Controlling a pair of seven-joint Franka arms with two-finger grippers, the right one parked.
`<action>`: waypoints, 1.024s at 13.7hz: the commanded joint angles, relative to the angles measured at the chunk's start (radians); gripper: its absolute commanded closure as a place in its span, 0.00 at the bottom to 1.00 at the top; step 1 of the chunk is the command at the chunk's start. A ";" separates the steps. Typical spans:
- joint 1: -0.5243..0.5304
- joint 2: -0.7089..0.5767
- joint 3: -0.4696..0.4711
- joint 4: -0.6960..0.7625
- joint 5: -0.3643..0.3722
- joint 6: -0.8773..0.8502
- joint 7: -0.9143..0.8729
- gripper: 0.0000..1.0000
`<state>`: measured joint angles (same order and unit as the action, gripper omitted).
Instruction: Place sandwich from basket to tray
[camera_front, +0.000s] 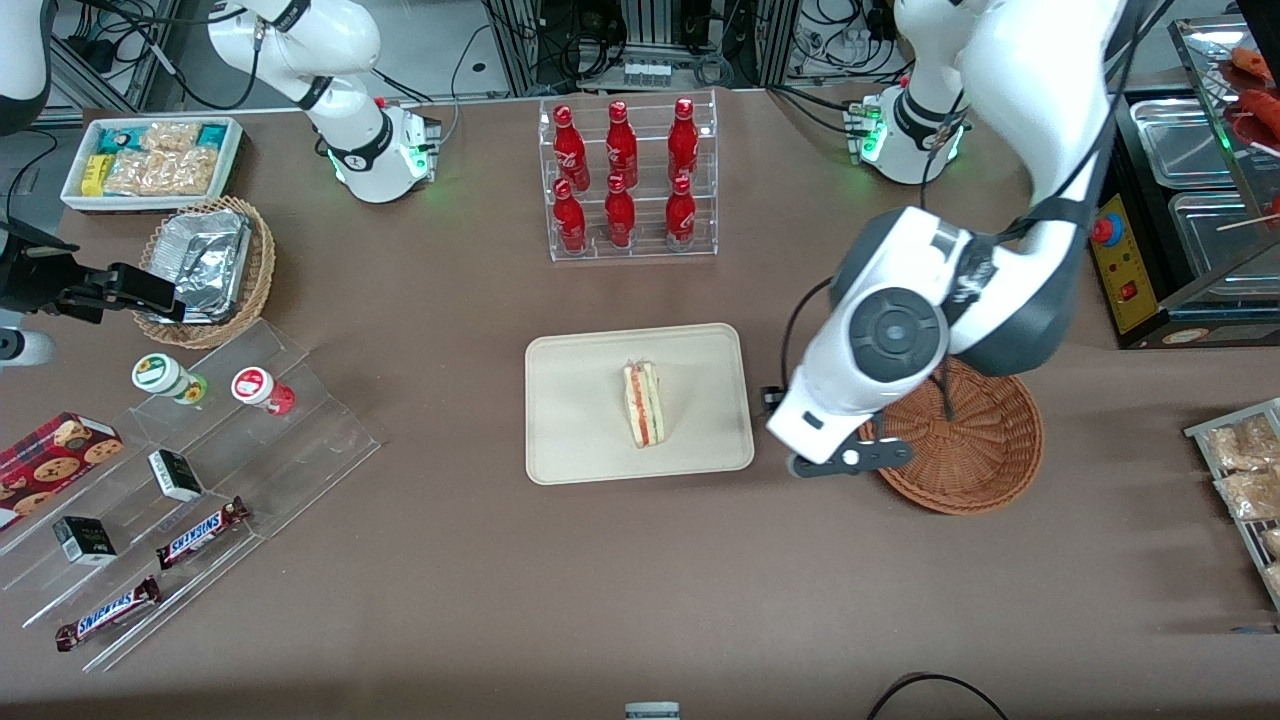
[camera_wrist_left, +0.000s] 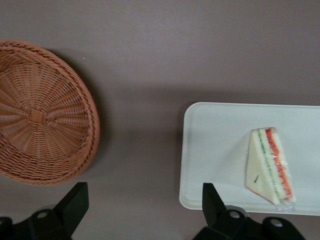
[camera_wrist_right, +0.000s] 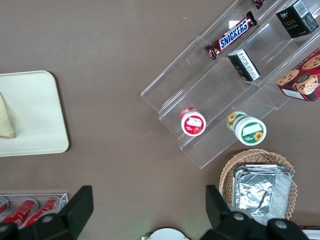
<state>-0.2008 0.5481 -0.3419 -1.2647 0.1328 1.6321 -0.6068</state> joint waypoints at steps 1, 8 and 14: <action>0.040 -0.111 -0.006 -0.122 -0.013 0.020 0.068 0.00; 0.130 -0.391 0.078 -0.415 -0.085 0.026 0.327 0.00; 0.233 -0.560 0.145 -0.438 -0.102 -0.187 0.579 0.00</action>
<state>-0.0117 0.0445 -0.2010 -1.6917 0.0494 1.5004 -0.1001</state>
